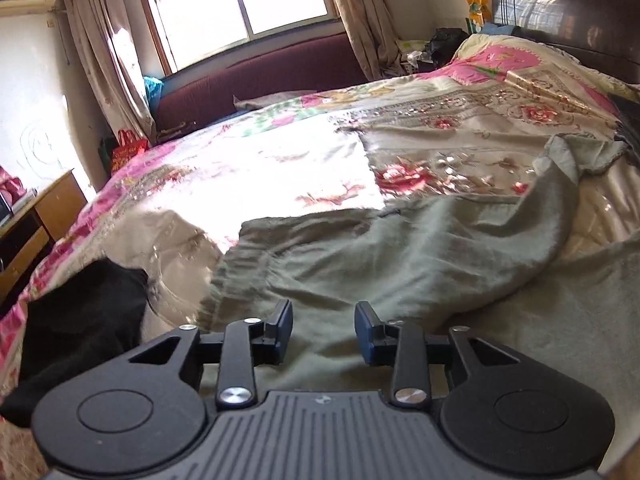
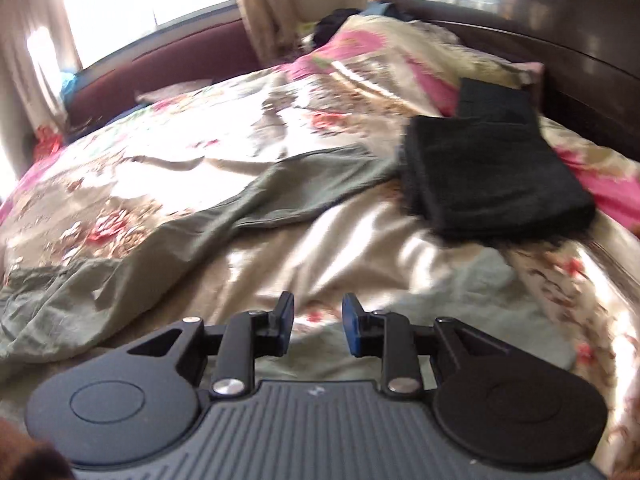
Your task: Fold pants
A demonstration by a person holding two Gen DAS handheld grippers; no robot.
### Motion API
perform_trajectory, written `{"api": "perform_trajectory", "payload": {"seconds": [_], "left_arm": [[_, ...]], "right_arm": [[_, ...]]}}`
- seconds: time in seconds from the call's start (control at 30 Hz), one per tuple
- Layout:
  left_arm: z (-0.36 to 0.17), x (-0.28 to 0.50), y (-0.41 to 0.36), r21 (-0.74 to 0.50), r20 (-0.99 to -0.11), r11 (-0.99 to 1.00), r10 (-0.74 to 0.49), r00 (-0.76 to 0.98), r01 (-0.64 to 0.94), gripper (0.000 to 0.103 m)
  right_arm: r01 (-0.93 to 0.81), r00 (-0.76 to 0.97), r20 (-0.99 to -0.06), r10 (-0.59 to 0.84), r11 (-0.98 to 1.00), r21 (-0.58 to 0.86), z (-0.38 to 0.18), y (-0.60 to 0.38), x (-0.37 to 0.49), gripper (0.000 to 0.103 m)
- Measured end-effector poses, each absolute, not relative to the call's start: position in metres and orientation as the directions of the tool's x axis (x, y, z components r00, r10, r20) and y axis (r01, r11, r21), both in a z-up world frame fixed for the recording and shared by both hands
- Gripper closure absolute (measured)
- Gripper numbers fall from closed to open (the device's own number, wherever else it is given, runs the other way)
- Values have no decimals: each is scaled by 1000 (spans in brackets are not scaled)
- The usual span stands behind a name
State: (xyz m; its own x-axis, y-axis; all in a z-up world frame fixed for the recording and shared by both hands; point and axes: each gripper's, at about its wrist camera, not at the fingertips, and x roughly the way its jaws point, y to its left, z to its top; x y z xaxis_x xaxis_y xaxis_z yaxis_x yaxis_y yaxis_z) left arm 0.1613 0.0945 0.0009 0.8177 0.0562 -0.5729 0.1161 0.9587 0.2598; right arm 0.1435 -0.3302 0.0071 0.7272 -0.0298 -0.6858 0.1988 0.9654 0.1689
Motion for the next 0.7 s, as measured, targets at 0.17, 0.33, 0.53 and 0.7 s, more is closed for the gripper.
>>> {"api": "perform_trajectory", "payload": {"seconds": [0.17,0.33,0.53,0.7], "left_arm": [[5,234,126,308,-581,934,33,813,182,39],[-12,311,154,284,-684,909,-30,729,304,38],[-37,364,172,273,-754,880,-55,654,388,26],[-50,377,172,192,-782,890,-115,613,413,24]], "right_arm": [[-200,710,-681,178,979,48,13,-242,233,74],[-556,534,-777,333,831,-26,-4,-157,315,62],[-669,380,-852,359,743,15,-45,-112,365,62],[-673,355,-866,351,739,24,-66,-112,370,55]]}}
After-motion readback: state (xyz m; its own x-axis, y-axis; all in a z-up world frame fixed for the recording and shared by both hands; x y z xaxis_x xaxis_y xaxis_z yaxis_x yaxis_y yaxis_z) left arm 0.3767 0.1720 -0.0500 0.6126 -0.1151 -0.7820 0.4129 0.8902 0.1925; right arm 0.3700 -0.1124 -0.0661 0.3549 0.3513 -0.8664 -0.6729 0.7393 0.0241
